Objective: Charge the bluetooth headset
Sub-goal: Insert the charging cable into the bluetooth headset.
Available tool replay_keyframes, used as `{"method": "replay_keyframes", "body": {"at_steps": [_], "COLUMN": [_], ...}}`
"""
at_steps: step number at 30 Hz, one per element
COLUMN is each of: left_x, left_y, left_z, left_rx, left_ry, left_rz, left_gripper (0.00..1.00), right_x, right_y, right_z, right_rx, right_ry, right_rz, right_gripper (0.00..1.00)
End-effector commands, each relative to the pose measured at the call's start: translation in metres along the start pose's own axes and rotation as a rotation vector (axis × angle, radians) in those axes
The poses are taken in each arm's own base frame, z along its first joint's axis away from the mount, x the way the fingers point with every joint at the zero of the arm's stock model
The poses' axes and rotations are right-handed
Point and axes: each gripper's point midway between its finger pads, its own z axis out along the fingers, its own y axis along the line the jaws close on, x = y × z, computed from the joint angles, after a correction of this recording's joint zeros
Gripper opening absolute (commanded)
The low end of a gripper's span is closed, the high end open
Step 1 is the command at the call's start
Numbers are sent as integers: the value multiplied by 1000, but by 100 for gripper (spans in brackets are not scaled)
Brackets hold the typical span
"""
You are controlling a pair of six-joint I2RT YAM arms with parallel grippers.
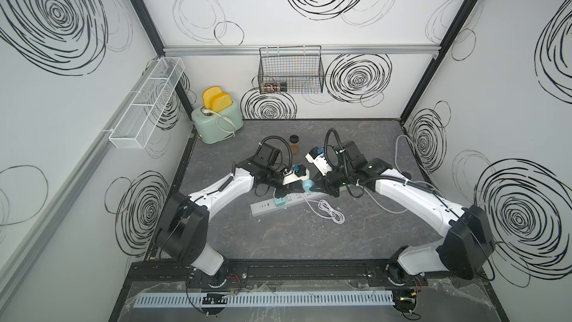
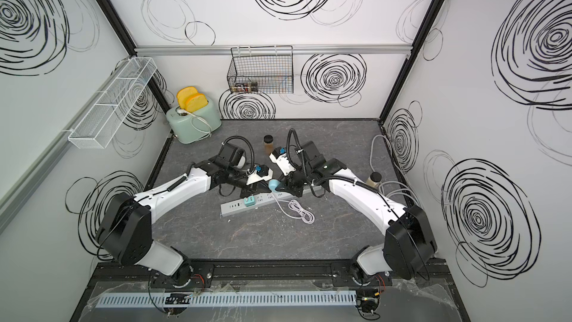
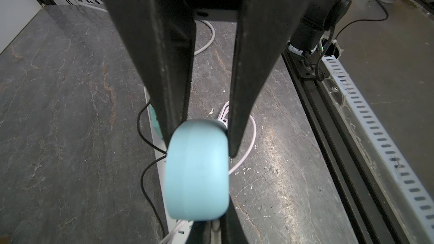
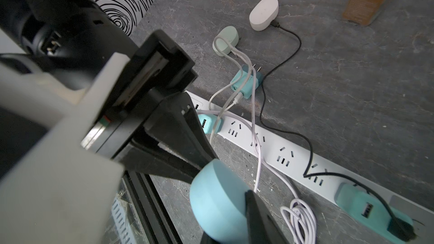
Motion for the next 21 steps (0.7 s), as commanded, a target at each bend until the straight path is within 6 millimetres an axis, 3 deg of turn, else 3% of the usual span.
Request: {"method": "replay_keyframes", "body": {"at_steps": [1, 6, 13, 18, 21], "left_x": [-124, -122, -114, -114, -107], "left_y": [-29, -23, 9, 15, 14], "left_z": [-33, -34, -55, -58, -56], "left_rx": [69, 64, -52, -95, -101], "left_ry": [-385, -386, -405, -402, -382], "left_rz": [411, 381, 312, 299, 293], "left_gripper": [0, 2, 33, 48, 52], "right_x": [23, 28, 29, 25, 24], "right_y": [30, 24, -10, -21, -28], "right_z": [38, 34, -3, -18, -29], "right_rx": [-111, -77, 66, 92, 116], "right_ry": [79, 98, 4, -50, -69], "right_rz": [15, 52, 138, 159, 171], "right_gripper": [0, 0, 0, 0, 0]}}
